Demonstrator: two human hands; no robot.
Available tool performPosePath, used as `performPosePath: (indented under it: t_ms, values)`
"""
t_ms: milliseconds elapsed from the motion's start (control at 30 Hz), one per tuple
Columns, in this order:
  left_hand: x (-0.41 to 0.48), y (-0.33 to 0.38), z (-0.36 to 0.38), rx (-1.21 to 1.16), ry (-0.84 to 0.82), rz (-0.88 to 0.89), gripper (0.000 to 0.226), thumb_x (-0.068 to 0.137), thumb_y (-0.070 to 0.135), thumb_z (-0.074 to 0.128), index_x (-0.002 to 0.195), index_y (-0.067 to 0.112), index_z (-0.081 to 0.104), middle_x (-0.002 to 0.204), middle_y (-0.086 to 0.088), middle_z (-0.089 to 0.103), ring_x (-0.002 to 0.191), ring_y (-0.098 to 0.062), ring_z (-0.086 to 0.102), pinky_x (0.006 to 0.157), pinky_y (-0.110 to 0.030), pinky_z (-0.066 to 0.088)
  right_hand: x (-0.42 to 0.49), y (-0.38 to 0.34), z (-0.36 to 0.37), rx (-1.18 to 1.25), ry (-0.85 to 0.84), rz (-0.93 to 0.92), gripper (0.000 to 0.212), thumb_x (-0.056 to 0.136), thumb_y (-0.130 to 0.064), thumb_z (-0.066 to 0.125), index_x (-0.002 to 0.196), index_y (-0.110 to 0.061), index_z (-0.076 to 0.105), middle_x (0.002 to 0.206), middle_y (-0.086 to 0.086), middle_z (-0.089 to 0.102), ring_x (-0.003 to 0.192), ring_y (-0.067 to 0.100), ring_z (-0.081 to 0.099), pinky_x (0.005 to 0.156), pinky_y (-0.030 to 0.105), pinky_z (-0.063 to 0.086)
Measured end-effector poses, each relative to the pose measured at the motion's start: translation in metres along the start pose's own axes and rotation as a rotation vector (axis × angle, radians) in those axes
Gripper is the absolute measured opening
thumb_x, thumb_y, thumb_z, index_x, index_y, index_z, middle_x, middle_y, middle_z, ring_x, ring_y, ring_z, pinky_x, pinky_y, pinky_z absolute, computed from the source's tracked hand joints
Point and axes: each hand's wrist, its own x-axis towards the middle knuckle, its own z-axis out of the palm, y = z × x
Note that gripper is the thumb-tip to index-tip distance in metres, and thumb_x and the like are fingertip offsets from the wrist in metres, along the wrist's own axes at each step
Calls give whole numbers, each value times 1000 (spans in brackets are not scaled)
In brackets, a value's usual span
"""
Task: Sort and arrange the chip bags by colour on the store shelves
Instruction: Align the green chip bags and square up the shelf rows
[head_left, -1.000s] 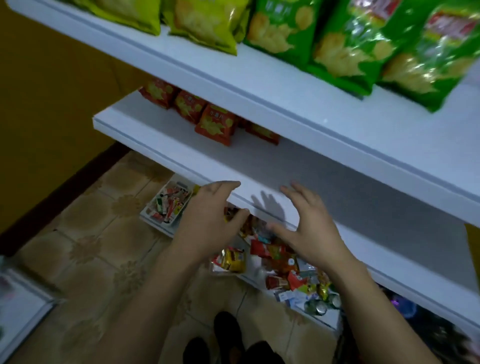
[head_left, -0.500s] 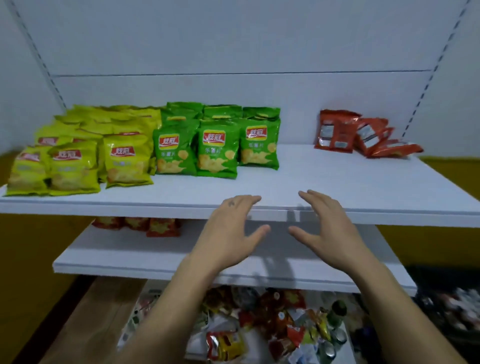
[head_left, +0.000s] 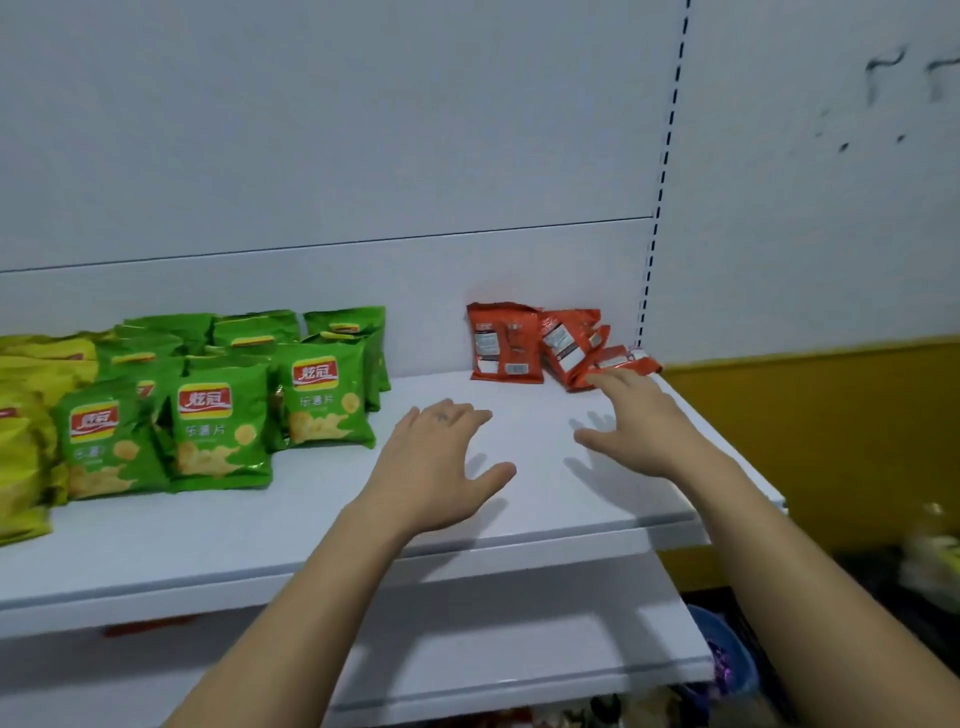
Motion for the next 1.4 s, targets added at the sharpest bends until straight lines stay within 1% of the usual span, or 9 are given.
performPosePath:
  t_ms: [233, 367, 533, 600, 733, 1067, 1167, 1300, 1400]
  values:
    - [56, 33, 31, 19, -93, -84, 70, 87, 68, 42, 146, 31, 33, 154, 5, 33, 145, -16, 21, 120, -44, 13, 89, 75, 5, -167, -57, 48, 81, 82, -48, 64, 149, -24, 26, 158, 7, 20, 146, 25, 18, 116, 52, 14]
    - [68, 39, 45, 26, -151, -137, 69, 88, 66, 43, 147, 33, 31, 156, 6, 30, 145, -16, 19, 120, -44, 12, 108, 97, 17, -178, 24, 101, 60, 81, -29, 62, 137, -23, 42, 131, 6, 50, 122, 28, 46, 105, 46, 34]
    - [65, 43, 66, 14, -273, -189, 72, 88, 70, 36, 150, 36, 23, 159, 6, 21, 147, -17, 16, 119, -47, 14, 103, 112, 25, -161, 167, 40, 40, 88, -18, 53, 127, -27, 55, 109, 4, 56, 102, 24, 51, 86, 35, 41]
    - [57, 42, 78, 10, -373, -212, 74, 88, 72, 28, 152, 38, 12, 162, 5, 7, 149, -17, 4, 120, -49, 6, 95, 111, 22, -121, 227, -20, 38, 88, -20, 51, 125, -27, 58, 109, 2, 59, 101, 23, 51, 87, 36, 42]
    - [46, 39, 95, 21, -364, -227, 68, 91, 71, 12, 151, 42, -2, 161, 9, -9, 148, -12, -12, 119, -48, -7, 78, 100, 13, -88, 274, -124, 33, 83, -24, 54, 114, -26, 65, 109, 0, 63, 105, 23, 52, 90, 35, 42]
    - [43, 43, 96, 31, -335, -233, 68, 92, 70, 9, 151, 41, -3, 161, 8, -8, 148, -14, -11, 119, -50, -6, 60, 52, -40, -116, 285, -236, 30, 95, -26, 48, 120, -27, 65, 114, -3, 66, 110, 21, 50, 81, 33, 42]
    - [39, 46, 93, -2, -257, -253, 71, 91, 70, 14, 153, 35, 7, 162, 7, 3, 149, -15, -1, 120, -48, 1, 58, 40, -57, -95, 268, -218, 32, 95, -28, 48, 122, -30, 64, 114, 1, 65, 111, 22, 52, 85, 34, 43]
    - [25, 49, 90, -366, 140, -346, 81, 82, 65, 56, 149, 36, 21, 151, 14, 35, 135, -8, 37, 109, -29, 32, 46, 26, -59, -1, 246, -247, 31, 92, -31, 52, 120, -35, 65, 110, 4, 67, 102, 24, 59, 83, 33, 47]
    - [16, 49, 85, -602, 303, -350, 95, 72, 56, 74, 147, 45, 17, 149, 17, 35, 133, -2, 37, 105, -23, 33, 32, 16, -51, 21, 179, -290, 31, 93, -33, 54, 123, -35, 63, 113, 1, 67, 103, 21, 59, 84, 31, 45]
